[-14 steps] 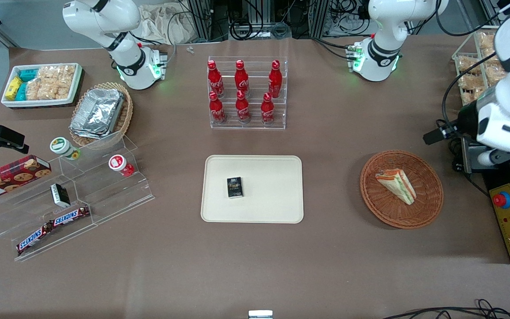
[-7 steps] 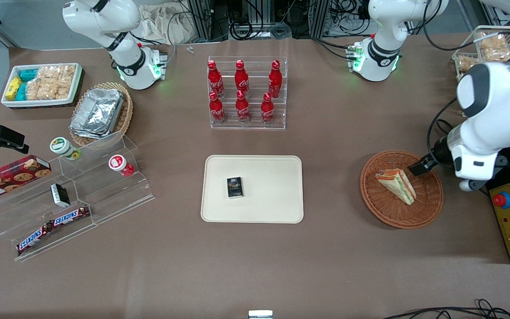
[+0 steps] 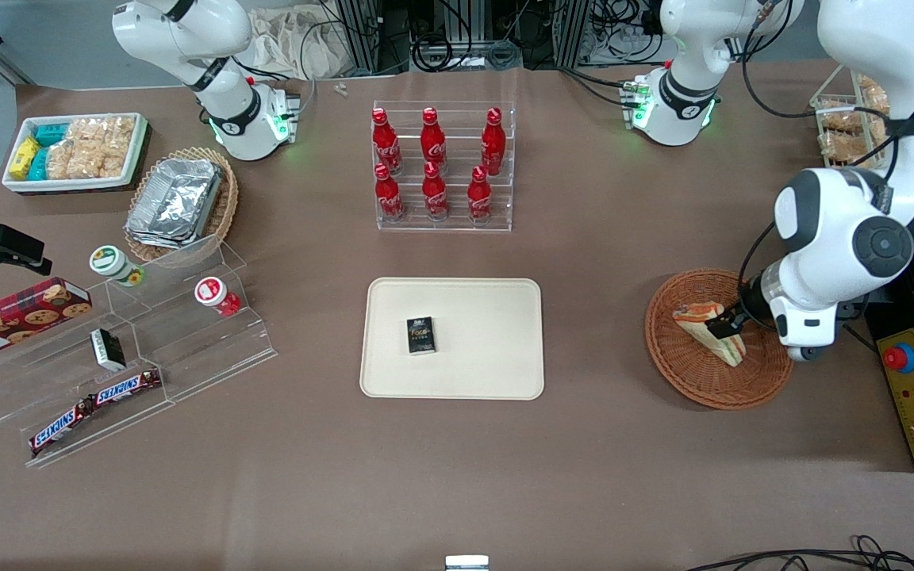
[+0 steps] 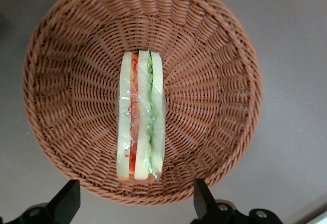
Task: Place sandwich from basket to tray
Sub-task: 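Lower the left gripper and close it on the wrapped sandwich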
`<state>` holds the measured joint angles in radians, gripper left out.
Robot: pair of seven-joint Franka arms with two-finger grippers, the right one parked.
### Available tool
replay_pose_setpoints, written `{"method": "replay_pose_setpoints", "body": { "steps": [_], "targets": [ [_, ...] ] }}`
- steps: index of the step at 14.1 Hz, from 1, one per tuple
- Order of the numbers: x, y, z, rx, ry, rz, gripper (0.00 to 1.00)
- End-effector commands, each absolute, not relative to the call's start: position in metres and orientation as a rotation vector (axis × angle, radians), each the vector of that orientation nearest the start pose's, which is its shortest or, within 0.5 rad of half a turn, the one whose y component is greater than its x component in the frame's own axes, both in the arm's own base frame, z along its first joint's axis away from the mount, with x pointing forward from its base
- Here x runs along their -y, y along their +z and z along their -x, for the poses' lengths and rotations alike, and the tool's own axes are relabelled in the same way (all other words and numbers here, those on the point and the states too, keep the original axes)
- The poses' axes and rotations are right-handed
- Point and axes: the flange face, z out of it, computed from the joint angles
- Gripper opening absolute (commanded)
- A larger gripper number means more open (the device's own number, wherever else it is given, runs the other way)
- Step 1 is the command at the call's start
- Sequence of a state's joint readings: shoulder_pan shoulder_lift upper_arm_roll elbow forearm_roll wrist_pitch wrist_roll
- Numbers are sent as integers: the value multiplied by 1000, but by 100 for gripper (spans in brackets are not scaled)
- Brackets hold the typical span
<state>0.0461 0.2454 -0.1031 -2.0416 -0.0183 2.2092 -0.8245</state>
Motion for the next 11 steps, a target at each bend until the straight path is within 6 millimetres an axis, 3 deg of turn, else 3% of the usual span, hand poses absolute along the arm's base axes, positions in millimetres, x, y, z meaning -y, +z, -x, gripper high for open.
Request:
{"method": "replay_pose_setpoints", "body": {
  "steps": [1, 4, 9, 10, 11],
  "targets": [
    [33, 302, -581, 1237, 113, 2892, 100],
    [33, 274, -575, 1252, 101, 2885, 100],
    [29, 247, -570, 1256, 97, 2883, 99],
    [29, 244, -571, 1259, 94, 2885, 92],
    [29, 242, -571, 1263, 97, 2882, 77]
  ]
}}
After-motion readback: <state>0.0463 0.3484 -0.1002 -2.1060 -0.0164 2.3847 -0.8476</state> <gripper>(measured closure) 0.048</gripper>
